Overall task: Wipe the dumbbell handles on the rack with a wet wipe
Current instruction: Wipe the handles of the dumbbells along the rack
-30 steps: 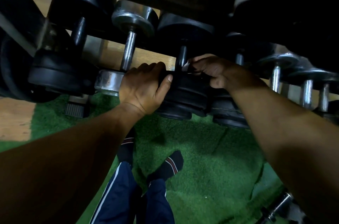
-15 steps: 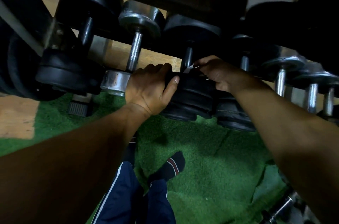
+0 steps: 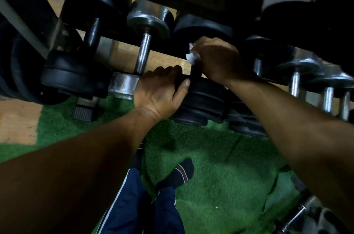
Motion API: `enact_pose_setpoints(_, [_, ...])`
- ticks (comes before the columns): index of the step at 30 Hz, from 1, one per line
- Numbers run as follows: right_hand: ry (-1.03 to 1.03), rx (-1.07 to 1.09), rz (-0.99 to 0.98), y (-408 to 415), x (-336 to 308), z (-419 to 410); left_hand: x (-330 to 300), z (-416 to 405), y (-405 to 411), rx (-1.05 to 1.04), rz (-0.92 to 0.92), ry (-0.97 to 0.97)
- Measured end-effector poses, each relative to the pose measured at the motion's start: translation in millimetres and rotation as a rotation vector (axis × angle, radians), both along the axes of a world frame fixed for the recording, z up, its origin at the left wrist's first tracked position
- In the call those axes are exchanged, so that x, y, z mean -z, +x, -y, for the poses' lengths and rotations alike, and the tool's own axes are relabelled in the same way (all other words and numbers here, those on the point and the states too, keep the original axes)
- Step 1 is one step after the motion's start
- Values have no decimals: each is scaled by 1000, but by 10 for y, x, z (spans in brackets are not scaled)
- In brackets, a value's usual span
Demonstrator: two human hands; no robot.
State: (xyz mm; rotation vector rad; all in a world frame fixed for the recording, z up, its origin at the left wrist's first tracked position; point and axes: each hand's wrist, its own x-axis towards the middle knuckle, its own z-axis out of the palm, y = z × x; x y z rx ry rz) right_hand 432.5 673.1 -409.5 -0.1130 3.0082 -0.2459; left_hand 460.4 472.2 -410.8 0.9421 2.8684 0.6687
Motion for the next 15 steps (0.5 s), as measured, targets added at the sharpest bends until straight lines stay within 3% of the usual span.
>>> enact_pose_setpoints(10, [346, -370, 346, -239, -209, 155, -4, -3, -2, -5, -16, 8])
enact_pose_setpoints(15, [255, -249, 515, -211, -235, 205, 26, 1, -2, -2, -9, 25])
